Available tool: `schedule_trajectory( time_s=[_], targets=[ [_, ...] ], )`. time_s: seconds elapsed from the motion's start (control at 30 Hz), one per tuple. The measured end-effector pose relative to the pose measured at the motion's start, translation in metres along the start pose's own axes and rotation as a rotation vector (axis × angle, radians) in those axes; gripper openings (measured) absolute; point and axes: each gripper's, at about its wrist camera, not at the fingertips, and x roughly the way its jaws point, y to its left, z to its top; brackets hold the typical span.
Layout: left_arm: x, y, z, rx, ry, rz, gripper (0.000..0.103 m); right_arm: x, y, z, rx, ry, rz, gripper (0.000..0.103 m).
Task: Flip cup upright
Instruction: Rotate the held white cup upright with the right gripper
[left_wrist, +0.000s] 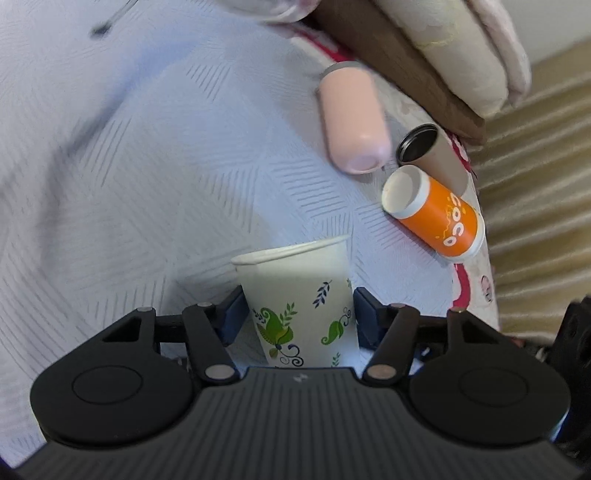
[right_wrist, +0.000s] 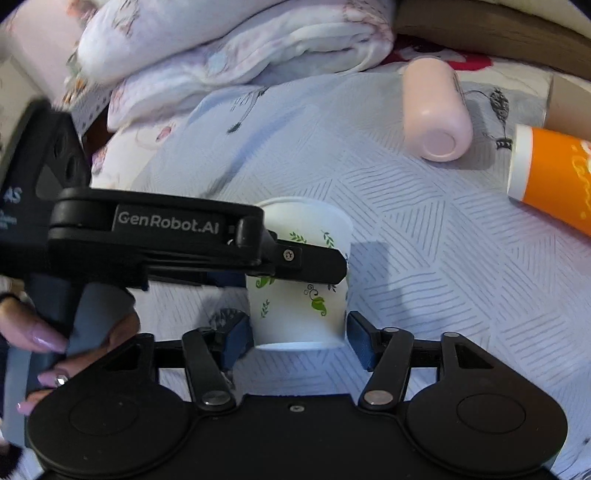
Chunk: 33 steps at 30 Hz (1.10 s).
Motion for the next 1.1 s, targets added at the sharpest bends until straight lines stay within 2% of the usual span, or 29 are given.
schedule_trajectory(
  time_s=[0.03,0.07,0.27,0.33,0.4,0.43,0.57,0.73,0.9,1.1],
  targets=[
    [-0.001,-0.004,0.000,0.028,-0.011,0.005,0.060,-0.001,0.001,0.001,-0.013,-0.011,-0.018,0.077],
    [-0.003,-0.008,0.000,0.053,-0.021,0.011,0.060,-0.003,0.001,0.001,-0.029,-0.027,-0.027,0.078],
    [-0.010,-0.033,-0.001,0.224,-0.083,0.058,0.060,-0.011,0.005,0.008,-0.094,-0.135,-0.014,0.078],
    [-0.009,-0.035,0.003,0.234,-0.083,0.048,0.060,-0.012,0.007,0.010,-0.117,-0.170,-0.007,0.078],
    [-0.011,-0.036,0.005,0.270,-0.100,0.068,0.060,-0.011,0.011,0.012,-0.141,-0.197,-0.024,0.075],
    [-0.011,-0.037,0.004,0.290,-0.105,0.074,0.060,-0.010,0.011,0.013,-0.147,-0.199,-0.038,0.067],
    [-0.013,-0.042,0.003,0.328,-0.116,0.087,0.059,-0.001,0.003,0.015,-0.117,-0.172,-0.044,0.066],
    [-0.019,-0.049,0.000,0.374,-0.162,0.095,0.059,-0.001,0.003,0.013,-0.123,-0.221,-0.070,0.066],
    [-0.024,-0.050,-0.002,0.398,-0.214,0.104,0.056,0.004,0.008,0.011,-0.161,-0.291,-0.120,0.066],
    [-0.026,-0.048,0.001,0.411,-0.284,0.146,0.054,0.013,0.023,0.010,-0.260,-0.428,-0.225,0.066]
  ],
)
